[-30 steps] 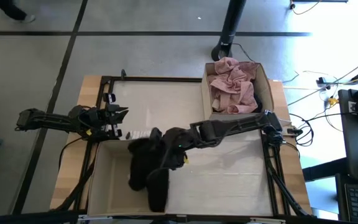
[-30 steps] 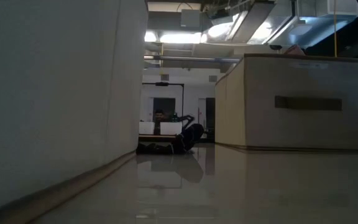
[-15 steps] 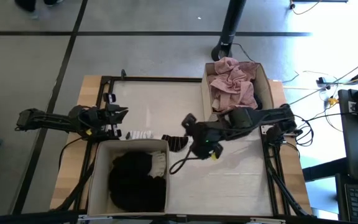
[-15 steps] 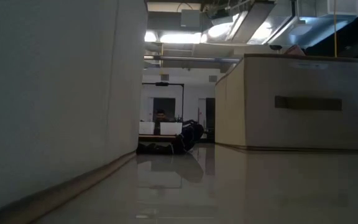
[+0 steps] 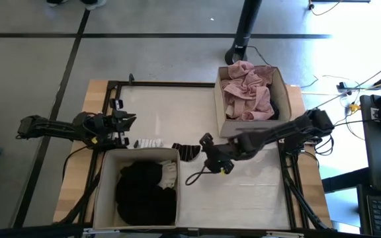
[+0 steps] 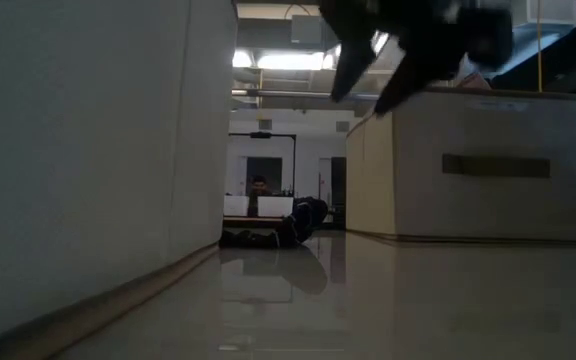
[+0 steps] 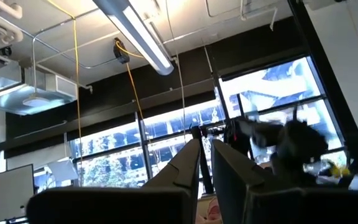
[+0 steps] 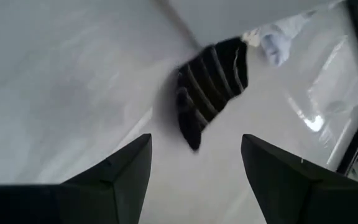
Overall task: Sort clothes
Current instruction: Put the black striped sock into the left laundry organizer
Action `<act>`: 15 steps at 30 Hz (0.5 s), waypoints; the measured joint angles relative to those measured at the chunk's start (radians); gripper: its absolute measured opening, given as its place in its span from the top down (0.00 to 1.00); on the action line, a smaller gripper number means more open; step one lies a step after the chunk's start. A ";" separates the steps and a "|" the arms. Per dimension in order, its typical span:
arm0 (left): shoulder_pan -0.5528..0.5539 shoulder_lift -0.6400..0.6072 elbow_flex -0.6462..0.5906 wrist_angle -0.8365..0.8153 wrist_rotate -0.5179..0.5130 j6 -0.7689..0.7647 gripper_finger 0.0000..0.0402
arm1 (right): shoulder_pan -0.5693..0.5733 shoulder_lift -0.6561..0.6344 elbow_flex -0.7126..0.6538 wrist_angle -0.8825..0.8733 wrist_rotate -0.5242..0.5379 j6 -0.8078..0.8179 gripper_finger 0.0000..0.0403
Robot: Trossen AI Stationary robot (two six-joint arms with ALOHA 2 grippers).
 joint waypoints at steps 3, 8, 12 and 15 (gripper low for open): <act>0.000 0.000 0.000 0.014 0.000 0.000 0.92 | -0.006 -0.019 -0.165 0.272 -0.007 0.031 0.38; 0.000 0.000 0.000 0.015 0.000 0.003 0.92 | -0.006 0.015 -0.353 0.635 -0.006 0.065 0.38; 0.000 0.000 0.000 0.013 0.000 0.000 0.92 | -0.019 0.065 -0.403 0.809 0.020 0.117 0.38; 0.000 0.000 0.000 0.013 0.000 0.000 0.92 | -0.029 0.119 -0.404 0.859 0.021 0.137 0.38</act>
